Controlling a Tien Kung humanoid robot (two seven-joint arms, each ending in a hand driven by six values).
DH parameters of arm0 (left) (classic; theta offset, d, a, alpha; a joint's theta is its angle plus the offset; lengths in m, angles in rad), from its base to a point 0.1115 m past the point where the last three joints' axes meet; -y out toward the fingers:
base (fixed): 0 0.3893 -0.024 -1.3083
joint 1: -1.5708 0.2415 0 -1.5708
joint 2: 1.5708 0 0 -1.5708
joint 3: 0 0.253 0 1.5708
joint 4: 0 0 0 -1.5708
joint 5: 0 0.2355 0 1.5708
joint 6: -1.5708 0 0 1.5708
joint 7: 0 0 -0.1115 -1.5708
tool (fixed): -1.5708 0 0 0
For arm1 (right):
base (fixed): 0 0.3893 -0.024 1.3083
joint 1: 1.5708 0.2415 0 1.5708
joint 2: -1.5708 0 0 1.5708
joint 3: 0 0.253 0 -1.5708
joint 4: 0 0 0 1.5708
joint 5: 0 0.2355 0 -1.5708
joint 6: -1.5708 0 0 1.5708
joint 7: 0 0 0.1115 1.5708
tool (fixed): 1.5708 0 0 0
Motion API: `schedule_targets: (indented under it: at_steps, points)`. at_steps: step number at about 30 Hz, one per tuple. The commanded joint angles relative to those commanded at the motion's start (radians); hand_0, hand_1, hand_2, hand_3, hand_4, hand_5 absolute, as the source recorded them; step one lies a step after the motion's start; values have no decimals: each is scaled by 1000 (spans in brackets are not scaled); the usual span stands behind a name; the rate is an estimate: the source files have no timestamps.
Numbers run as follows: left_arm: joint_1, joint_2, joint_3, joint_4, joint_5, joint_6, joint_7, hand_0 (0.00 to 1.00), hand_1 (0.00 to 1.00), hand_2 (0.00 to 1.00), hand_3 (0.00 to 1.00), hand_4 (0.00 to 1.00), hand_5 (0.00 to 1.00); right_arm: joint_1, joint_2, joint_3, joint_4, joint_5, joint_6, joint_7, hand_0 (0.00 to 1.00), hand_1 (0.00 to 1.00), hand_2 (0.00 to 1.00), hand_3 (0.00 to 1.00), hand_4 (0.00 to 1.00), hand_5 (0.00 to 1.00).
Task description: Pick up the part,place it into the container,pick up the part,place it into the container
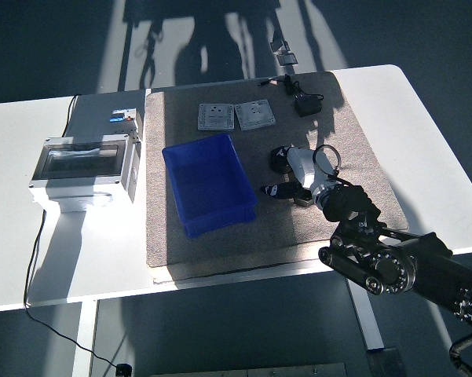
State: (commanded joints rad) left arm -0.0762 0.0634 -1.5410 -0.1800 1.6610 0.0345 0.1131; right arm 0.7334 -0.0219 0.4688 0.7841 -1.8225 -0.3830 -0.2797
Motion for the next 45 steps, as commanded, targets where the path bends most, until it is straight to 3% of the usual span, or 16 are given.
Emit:
schedule_targets:
  at_steps: [3, 4, 9, 10, 14, 17, 21, 22, 27, 28, 30, 33, 34, 39, 40, 45]
  points:
    - [0, 0, 0, 0, 0, 1, -2, 702, 663, 646, 595, 495, 489, 0, -2, 6, -1, -16, -13, -6, 578, 660, 724, 451, 913, 491]
    - [0, 0, 0, 0, 1, 1, -2, 702, 664, 646, 596, 496, 489, 0, -3, 7, -2, -21, -17, -8, 569, 652, 679, 340, 854, 414]
    - [0, 0, -1, 0, 3, 4, -5, 702, 664, 646, 596, 496, 489, -2, -5, 13, -7, -40, -33, -15, 569, 652, 679, 340, 854, 414]
    - [0, -1, -1, 0, 3, 5, -6, 703, 663, 646, 593, 497, 487, -3, -6, 15, -7, -42, -36, -15, 562, 635, 632, 295, 745, 222]
    - [0, -1, -1, 0, 5, 7, -8, 703, 663, 646, 593, 497, 487, -9, -15, 33, 1, -46, -46, -11, 562, 635, 632, 295, 745, 222]
    - [1, -2, -1, 0, 3, 9, -11, 701, 663, 646, 594, 498, 488, -30, -50, 77, 60, -69, -37, -37, 555, 626, 620, 291, 734, 205]
    - [4, -2, -2, 0, 1, 12, -13, 701, 663, 646, 594, 498, 488, -89, -119, 150, 176, -140, 21, -110, 555, 626, 620, 291, 734, 205]
    - [5, -3, -3, 0, 1, 13, -13, 700, 663, 644, 590, 499, 485, -109, -138, 169, 210, -158, 41, -131, 584, 658, 699, 592, 777, 245]
    - [8, -7, 0, 0, -10, 16, -14, 700, 663, 644, 590, 499, 485, -202, -201, 218, 359, -198, 153, -229, 584, 658, 699, 592, 777, 245]
    - [9, -8, 1, 0, -11, 16, -14, 700, 660, 643, 591, 500, 485, -220, -212, 221, 390, -203, 179, -247, 574, 660, 716, 713, 781, 249]
    - [9, -8, 0, 0, -9, 16, -14, 700, 660, 643, 591, 500, 485, -242, -223, 223, 440, -208, 208, -258, 574, 660, 716, 713, 781, 249]
    - [11, -10, -3, 0, -2, 15, -12, 700, 660, 643, 591, 500, 485, -273, -227, 240, 515, -225, 202, -252, 574, 660, 716, 713, 781, 249]
    - [11, -11, -3, 0, 0, 15, -12, 701, 662, 645, 588, 499, 486, -281, -226, 252, 538, -233, 191, -248, 478, 576, 791, 836, 770, 265]
    - [14, -12, -4, 0, 1, 15, -11, 701, 662, 645, 588, 499, 486, -307, -228, 284, 626, -246, 182, -241, 478, 576, 791, 836, 770, 265]
    - [14, -12, -4, 0, 1, 14, -11, 699, 660, 645, 588, 498, 487, -308, -228, 283, 633, -243, 184, -239, 453, 536, 780, 843, 715, 277]
    - [13, -13, -27, 0, 22, 5, -17, 699, 660, 645, 588, 498, 487, -295, -211, 244, 586, -194, 173, -212, 453, 536, 780, 843, 715, 277]
